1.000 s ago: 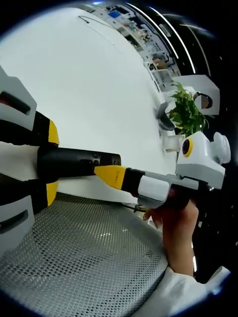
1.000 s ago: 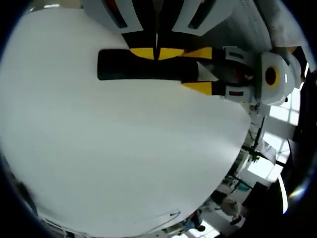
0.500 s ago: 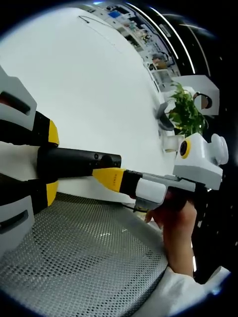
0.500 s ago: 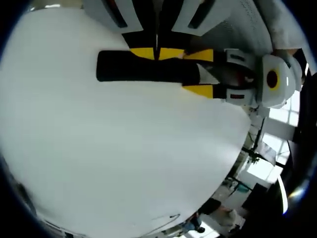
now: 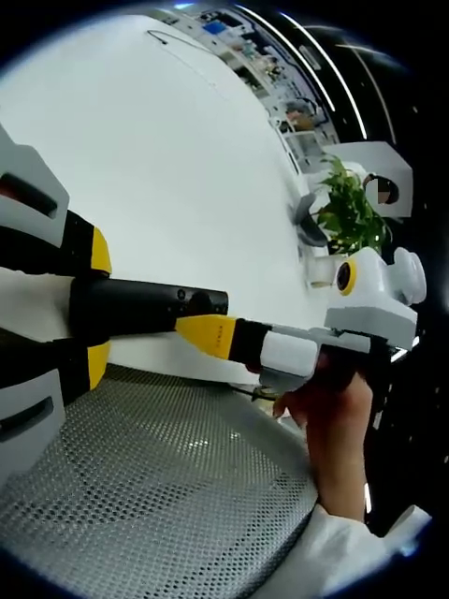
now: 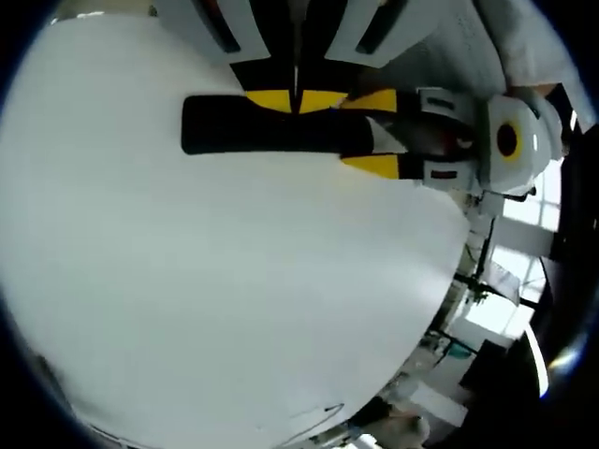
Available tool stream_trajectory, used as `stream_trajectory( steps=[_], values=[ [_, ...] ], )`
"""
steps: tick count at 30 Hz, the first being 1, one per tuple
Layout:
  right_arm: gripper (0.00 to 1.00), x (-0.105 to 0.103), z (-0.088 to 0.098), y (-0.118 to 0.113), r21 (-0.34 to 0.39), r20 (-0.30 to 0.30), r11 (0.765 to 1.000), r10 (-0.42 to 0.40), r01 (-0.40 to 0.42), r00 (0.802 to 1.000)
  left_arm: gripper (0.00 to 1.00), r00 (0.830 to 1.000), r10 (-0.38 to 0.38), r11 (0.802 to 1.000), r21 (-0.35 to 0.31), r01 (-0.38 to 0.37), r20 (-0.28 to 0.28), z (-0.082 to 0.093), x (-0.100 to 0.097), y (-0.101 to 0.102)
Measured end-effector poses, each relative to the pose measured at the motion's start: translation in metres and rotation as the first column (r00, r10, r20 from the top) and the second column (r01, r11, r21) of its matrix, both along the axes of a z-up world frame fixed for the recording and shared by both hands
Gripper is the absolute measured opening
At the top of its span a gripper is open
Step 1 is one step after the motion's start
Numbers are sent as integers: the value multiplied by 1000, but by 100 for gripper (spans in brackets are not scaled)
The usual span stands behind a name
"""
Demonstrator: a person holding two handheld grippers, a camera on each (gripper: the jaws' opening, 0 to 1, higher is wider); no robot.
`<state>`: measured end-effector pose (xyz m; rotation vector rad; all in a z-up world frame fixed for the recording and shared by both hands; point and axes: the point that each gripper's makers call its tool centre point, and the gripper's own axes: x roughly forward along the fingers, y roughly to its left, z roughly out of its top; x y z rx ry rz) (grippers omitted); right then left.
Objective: Press the specified remote control buttons in sequence, fully releasing each button before pressing the next.
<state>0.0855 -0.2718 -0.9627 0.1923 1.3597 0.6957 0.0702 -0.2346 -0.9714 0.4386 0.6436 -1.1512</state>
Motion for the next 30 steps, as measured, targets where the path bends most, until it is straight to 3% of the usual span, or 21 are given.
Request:
stream_trajectory(
  steps=[5,12,15,21,30],
  values=[
    [0,3,4,4,29,15,1000,-2,2,1000,24,1000,-12,1000,1,12,1,0,-1,-1],
    [0,0,2,8,41,-7,999,8,-7,1000,24,1000,-21,1000,4,21,-1,0,-3,-2],
    [0,-2,7,14,98,-36,995,-12,15,999,24,1000,-18,1000,4,18,-3,0,-3,-2],
    [0,0,-1,9,46,-27,999,-4,5,1000,24,1000,-18,1000,2,18,-4,0,-2,-2],
    [0,-1,-1,9,41,-4,999,6,-6,1000,24,1000,-18,1000,0,18,-4,0,-2,-3]
  ],
)
